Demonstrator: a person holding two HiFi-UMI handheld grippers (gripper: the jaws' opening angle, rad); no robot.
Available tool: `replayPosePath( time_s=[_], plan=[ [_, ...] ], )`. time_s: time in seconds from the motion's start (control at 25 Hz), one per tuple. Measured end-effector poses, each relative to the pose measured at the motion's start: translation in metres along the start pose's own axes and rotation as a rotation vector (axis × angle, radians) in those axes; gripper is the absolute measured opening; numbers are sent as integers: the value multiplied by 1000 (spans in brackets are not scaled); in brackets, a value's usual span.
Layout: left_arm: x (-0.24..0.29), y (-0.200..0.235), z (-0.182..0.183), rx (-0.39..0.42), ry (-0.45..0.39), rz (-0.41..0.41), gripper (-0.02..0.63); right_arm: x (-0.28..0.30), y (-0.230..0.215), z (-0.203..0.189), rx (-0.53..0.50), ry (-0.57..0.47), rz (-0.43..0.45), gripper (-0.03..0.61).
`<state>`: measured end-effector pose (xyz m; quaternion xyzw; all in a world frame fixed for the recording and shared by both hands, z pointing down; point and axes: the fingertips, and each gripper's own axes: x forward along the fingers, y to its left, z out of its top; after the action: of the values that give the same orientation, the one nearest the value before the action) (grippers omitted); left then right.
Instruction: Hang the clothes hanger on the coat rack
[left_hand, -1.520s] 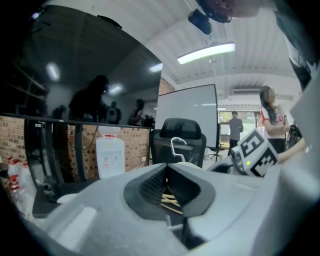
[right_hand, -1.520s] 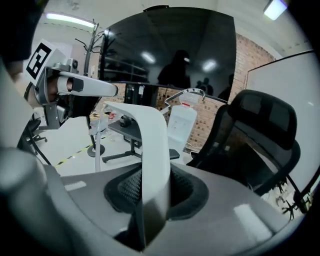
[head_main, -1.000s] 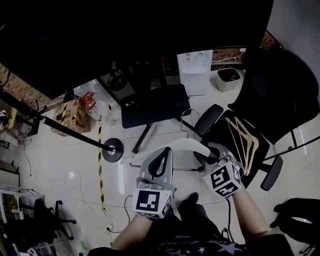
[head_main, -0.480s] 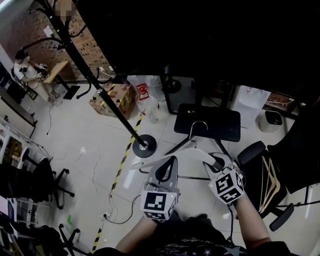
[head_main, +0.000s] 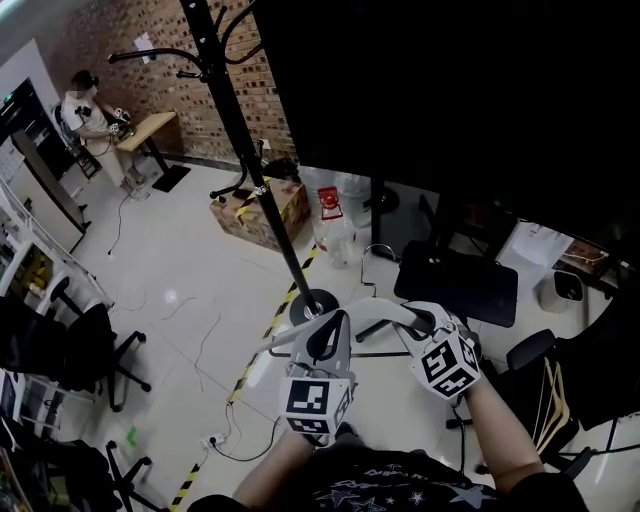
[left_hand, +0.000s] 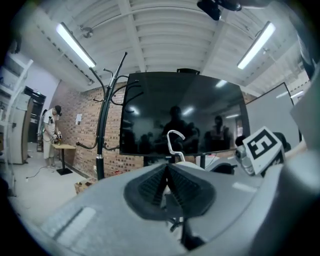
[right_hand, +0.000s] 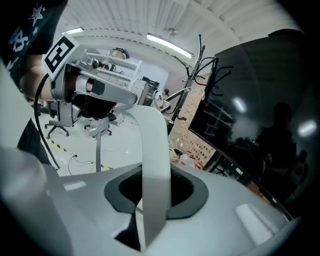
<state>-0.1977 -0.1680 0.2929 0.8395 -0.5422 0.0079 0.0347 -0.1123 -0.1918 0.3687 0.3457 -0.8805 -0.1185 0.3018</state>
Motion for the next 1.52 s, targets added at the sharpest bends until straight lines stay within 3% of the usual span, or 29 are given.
replayPosePath(
  time_s=[0.44, 0.96, 1.16, 1.52],
  plan=[
    [8, 130, 3, 2, -17, 86, 5, 106, -9, 72, -154, -27, 1, 91],
    [39, 176, 9, -5, -33, 143, 5, 185, -43, 96, -201, -69, 39, 91],
    [53, 199, 10, 4, -47, 241, 5, 226, -61, 106, -194, -110, 112, 91],
    [101, 230, 10, 3, -15, 331, 5, 294, -82, 107, -215, -137, 236, 91]
  ],
)
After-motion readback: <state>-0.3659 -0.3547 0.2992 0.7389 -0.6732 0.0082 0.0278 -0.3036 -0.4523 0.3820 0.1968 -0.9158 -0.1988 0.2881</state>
